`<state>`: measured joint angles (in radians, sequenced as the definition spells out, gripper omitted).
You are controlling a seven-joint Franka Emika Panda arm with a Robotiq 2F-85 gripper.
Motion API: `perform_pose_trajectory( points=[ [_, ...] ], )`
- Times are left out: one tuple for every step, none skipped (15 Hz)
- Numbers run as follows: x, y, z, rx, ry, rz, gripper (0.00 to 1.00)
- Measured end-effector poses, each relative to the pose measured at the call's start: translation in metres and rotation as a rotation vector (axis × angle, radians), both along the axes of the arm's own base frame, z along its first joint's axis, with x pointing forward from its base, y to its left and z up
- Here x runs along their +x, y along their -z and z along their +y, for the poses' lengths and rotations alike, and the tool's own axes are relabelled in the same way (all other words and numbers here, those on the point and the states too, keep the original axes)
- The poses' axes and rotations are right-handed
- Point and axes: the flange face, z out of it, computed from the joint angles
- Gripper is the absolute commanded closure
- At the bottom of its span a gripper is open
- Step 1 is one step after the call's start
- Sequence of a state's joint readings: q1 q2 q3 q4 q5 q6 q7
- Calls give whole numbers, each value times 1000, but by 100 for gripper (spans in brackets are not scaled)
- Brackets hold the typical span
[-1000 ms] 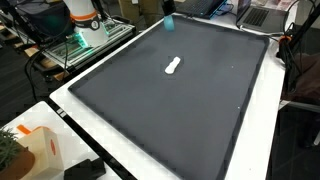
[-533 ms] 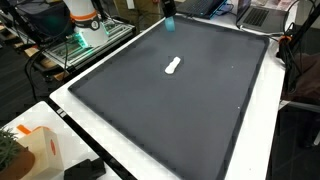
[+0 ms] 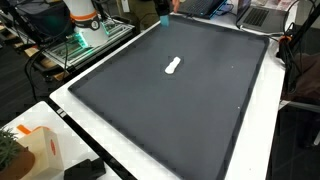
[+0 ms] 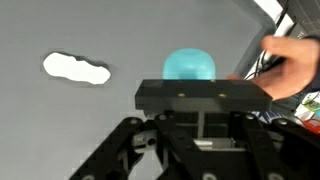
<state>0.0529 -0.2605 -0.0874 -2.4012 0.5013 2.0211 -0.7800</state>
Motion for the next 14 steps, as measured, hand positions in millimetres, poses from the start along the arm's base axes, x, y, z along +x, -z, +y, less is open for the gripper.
perform_pose_trajectory(
  points=[
    [-5, -8, -3, 20, 11, 29, 77],
    [-10, -16, -6, 41, 26, 54, 27],
    [-14, -24, -9, 58, 42, 75, 27],
    [-18, -30, -11, 80, 57, 93, 20],
    [-21, -35, -11, 98, 75, 103, 13],
    [-22, -41, -11, 110, 98, 99, 4],
    [-21, -47, -13, 111, 122, 84, 1],
    [-20, -52, -16, 106, 149, 60, 0],
    [-18, -57, -21, 93, 179, 25, 0],
    [-14, -59, -26, 66, 210, -20, 0],
    [-11, -59, -32, 31, 234, -68, 0],
    [-8, -55, -39, -9, 258, -115, 0],
    [-6, -46, -46, -52, 280, -155, 0],
    [-5, -33, -50, -93, 292, -184, 0]
  ],
)
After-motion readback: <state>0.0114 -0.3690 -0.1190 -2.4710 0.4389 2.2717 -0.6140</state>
